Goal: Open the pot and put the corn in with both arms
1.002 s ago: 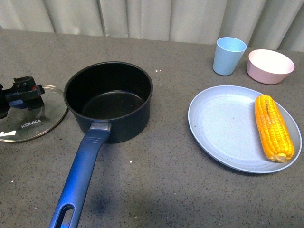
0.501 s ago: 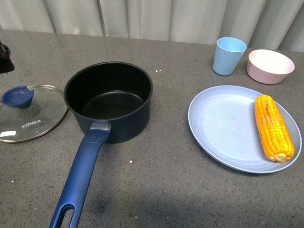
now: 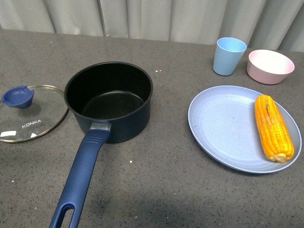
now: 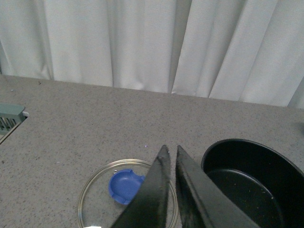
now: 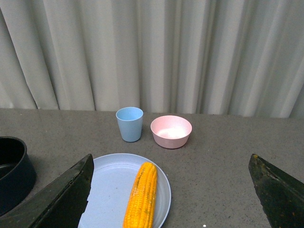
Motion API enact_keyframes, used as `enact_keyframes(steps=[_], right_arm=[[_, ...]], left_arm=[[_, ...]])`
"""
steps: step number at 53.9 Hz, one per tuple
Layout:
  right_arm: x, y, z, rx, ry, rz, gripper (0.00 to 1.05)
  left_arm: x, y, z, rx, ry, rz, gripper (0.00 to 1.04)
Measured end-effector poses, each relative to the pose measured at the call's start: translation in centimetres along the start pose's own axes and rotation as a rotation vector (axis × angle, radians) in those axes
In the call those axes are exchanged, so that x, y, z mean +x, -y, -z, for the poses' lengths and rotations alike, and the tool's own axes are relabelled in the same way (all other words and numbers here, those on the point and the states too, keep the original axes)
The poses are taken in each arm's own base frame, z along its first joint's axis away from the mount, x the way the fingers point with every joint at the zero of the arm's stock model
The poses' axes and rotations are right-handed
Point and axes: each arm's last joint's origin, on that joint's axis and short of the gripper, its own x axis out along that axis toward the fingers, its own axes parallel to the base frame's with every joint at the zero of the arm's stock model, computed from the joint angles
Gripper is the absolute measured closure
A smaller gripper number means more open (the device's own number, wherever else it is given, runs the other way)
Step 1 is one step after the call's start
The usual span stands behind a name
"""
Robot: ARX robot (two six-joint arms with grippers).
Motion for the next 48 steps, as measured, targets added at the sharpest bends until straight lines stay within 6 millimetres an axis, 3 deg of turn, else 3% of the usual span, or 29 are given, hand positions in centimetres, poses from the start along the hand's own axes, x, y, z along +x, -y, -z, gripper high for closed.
enact_keyframes(steps=[29,48], right_arm=[[0.0,0.0,0.0,0.0,0.0,0.0,0.09],[0.0,0.0,0.0,0.0,0.0,0.0,0.09]], left_arm=[[-4.5,0.6,-0.3,0.004,0.015,0.022,1.01],[-6.3,0.5,-1.1,0.003,0.044,0.023,1.01]])
